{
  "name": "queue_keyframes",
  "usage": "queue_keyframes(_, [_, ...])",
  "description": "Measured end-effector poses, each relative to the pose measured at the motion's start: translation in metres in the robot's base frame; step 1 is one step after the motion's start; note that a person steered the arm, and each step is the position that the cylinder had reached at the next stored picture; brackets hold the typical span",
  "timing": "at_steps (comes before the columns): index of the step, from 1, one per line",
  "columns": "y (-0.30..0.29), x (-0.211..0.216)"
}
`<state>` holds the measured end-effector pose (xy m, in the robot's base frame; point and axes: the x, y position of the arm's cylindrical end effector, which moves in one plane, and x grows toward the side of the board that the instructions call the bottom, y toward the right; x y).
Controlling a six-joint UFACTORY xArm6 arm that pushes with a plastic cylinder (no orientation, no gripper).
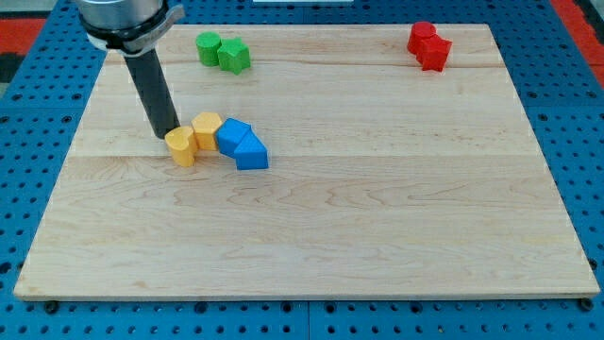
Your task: Separate the green star and the green circle
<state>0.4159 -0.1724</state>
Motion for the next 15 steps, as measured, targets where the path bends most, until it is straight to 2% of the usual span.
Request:
queue_keyframes(4, [-0.009,0.004])
queue_keyframes(5, [-0.014,-0.060])
queue_keyframes(6, [-0.012,-0.105])
queue_keyframes(8, [-0.011,-0.125])
queue_keyframes(9, [-0.002,-0.155])
queue_keyframes(10, [-0.033,-0.189])
queue_keyframes(11, [0.028,-0.190])
queue_keyframes(12, [0.096,-0.173])
queue_keyframes(14, [0.145,-0.158])
queue_keyframes(15, [0.132,-0.133])
